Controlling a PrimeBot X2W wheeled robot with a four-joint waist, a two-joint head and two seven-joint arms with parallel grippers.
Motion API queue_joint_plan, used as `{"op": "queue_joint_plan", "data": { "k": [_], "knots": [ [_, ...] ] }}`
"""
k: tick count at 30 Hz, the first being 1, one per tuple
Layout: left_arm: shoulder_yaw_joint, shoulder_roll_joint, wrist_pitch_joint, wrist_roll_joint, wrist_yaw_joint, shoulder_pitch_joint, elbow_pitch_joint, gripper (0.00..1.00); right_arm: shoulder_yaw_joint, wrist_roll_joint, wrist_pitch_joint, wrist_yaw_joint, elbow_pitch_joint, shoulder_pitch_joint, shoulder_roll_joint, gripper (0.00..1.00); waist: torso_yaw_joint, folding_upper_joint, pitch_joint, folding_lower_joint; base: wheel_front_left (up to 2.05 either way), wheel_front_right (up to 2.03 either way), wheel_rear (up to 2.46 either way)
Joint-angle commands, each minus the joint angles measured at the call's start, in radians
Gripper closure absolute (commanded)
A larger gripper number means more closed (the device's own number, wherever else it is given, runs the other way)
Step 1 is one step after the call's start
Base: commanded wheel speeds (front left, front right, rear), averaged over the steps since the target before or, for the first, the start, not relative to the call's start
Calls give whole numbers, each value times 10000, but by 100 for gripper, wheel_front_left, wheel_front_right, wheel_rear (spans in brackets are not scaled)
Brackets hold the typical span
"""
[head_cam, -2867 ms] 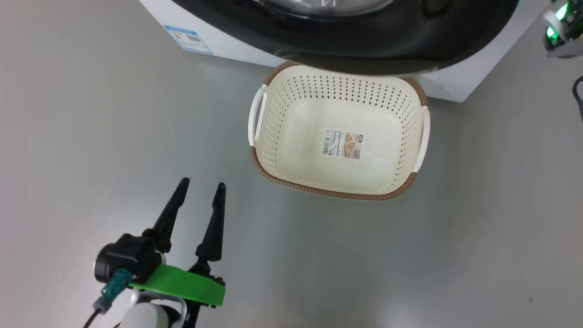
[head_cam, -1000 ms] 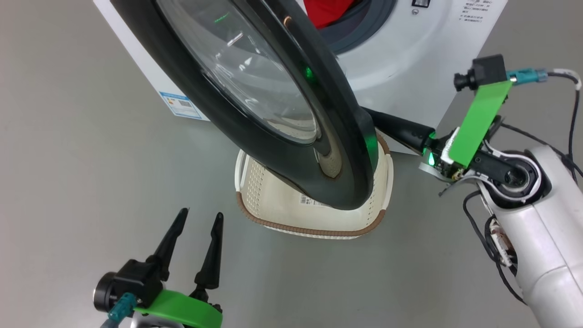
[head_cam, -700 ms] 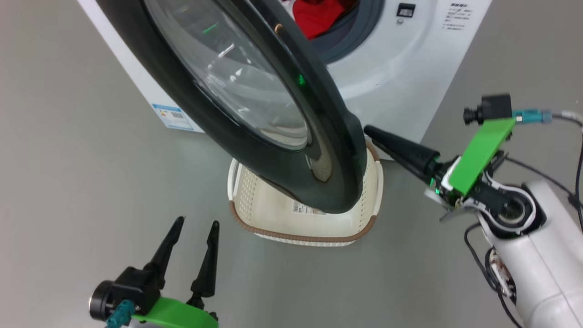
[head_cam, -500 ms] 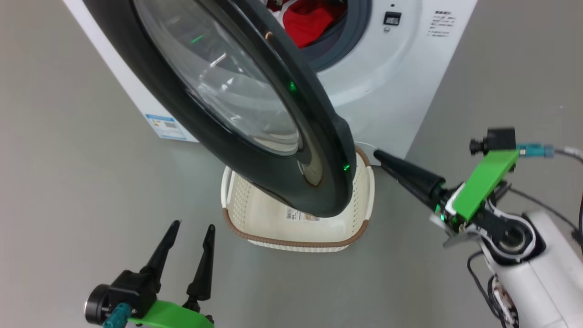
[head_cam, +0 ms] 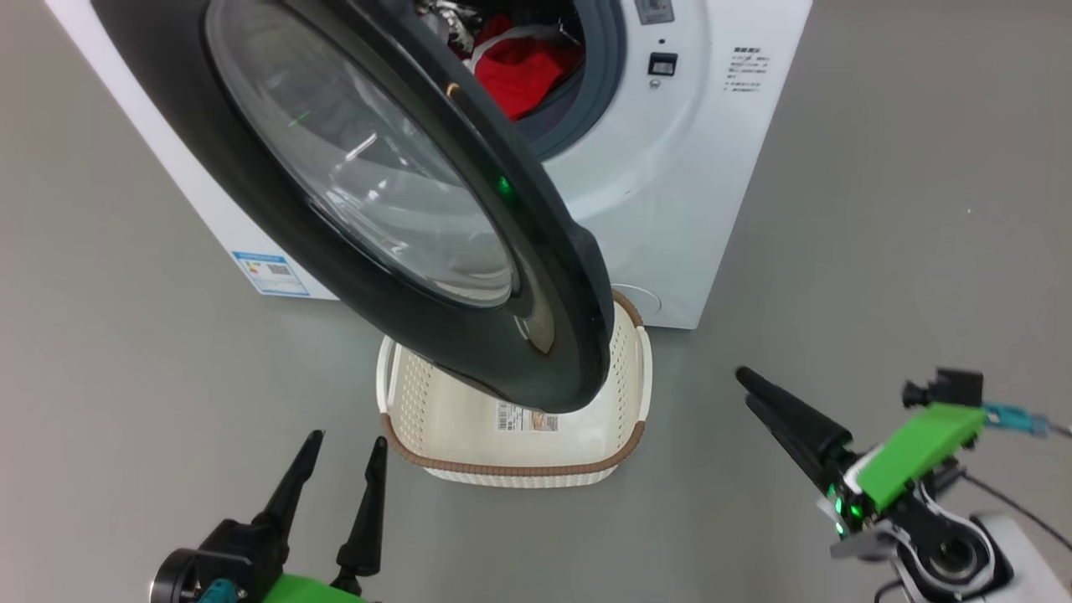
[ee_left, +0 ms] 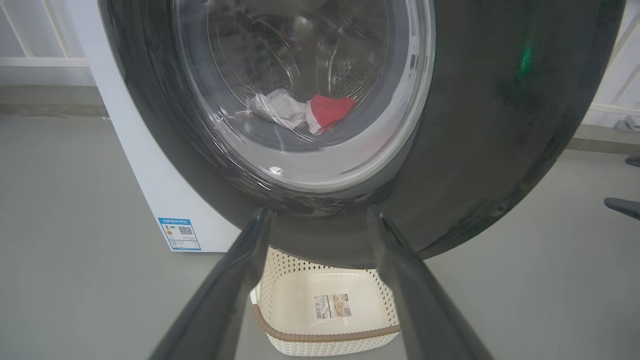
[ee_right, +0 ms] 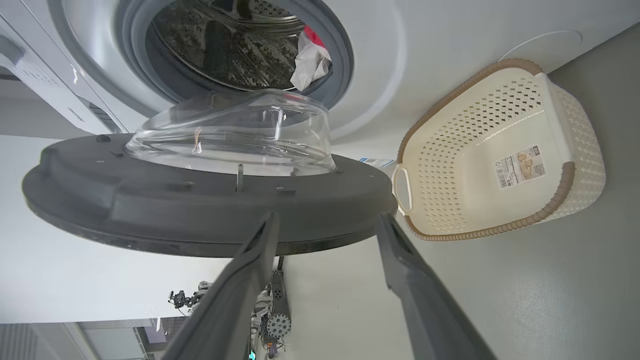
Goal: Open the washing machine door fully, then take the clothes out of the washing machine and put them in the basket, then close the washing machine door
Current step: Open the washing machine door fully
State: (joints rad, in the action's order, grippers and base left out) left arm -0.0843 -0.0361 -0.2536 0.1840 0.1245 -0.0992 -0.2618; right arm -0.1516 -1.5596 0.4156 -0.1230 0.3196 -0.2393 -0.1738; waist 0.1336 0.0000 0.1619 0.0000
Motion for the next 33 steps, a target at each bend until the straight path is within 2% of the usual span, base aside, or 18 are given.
{"op": "queue_joint_plan", "data": {
  "k": [1,11,14,23,28,33],
  "knots": [
    [352,-141,-82,-69,49,112,229,0,-7,-114,-212,-77,-343,247,45,0,-68,0,-59,0,0,0,0],
    [390,-141,-82,-53,55,338,246,0,158,535,-1620,-77,-364,1555,53,0,-224,0,-254,0,0,0,0],
    [421,-141,-82,-40,56,404,243,0,-316,1338,-2326,-77,-190,1729,-187,0,-289,0,-295,0,0,0,0],
    [428,-141,-82,-44,59,487,149,0,-1795,2639,-4434,-77,380,1651,-836,0,-382,0,-385,0,0,0,0],
    [409,-141,-82,-21,60,545,59,0,-2825,3430,-6302,-77,835,1446,-1375,0,-371,0,-452,0,0,0,0],
    [438,-141,-82,2,60,604,23,0,-3029,4318,-6757,-77,1144,1327,-1617,0,-382,0,-475,0,0,0,0]
  ]
}}
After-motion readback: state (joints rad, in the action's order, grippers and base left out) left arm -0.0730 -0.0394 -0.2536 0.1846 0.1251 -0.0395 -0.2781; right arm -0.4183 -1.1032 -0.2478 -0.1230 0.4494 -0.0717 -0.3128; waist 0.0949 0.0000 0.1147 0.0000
